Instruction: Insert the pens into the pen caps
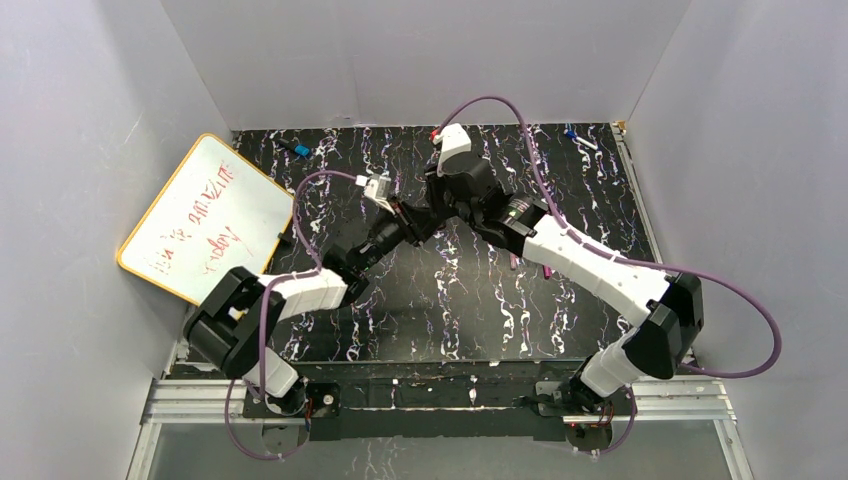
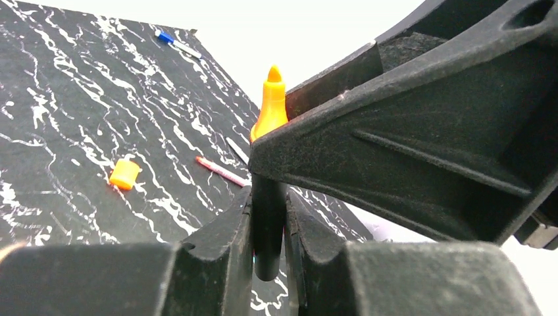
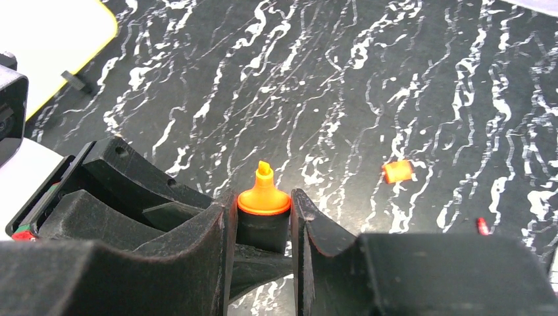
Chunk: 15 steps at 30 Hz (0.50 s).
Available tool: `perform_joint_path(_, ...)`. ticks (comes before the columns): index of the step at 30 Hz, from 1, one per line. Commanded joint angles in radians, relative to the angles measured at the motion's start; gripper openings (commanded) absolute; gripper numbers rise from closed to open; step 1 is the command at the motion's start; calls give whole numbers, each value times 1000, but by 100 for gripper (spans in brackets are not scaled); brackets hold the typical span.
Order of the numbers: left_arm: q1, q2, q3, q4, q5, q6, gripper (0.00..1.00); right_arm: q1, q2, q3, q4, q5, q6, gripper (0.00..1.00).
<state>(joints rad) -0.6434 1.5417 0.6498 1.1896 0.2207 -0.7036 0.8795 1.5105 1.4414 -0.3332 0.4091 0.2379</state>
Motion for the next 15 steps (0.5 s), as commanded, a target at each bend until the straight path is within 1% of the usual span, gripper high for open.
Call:
perform_joint_path(1,41,-126,-68,-82,-56,65,0,-8,-83,-9,48,85,16,24)
perform_joint_path(3,53,-144,-71,-120,-41,85,0,-9,-100,-26,75,63,19,43)
perform_joint_path(5,59,-150,-59,-172,-18,114,0,-8,-114,-51,125,35,12,59)
perform_joint_path(6,59,-155,-41,-246,3,155,0,-9,-130,-73,181,34,2,71)
perform_joint_path(7,60,-170,-34,-321,5,193,0,-9,-148,-86,215,70,-12,76)
perform_joint_path(8,62,-201,-27,-427,-13,250,0,-11,-186,-125,274,141,-35,82)
perform_joint_path(9,68,-227,-10,-531,-21,310,0,-13,-226,-177,368,196,-59,87)
perform_joint_path(11,83,-245,21,-659,-8,365,0,-36,-263,-222,417,239,-45,90)
perform_joint_path(13,112,-255,18,-682,19,363,0,-56,-277,-234,421,236,-10,91)
perform_joint_path(15,162,-263,-5,-671,71,335,0,-92,-277,-223,380,213,41,93)
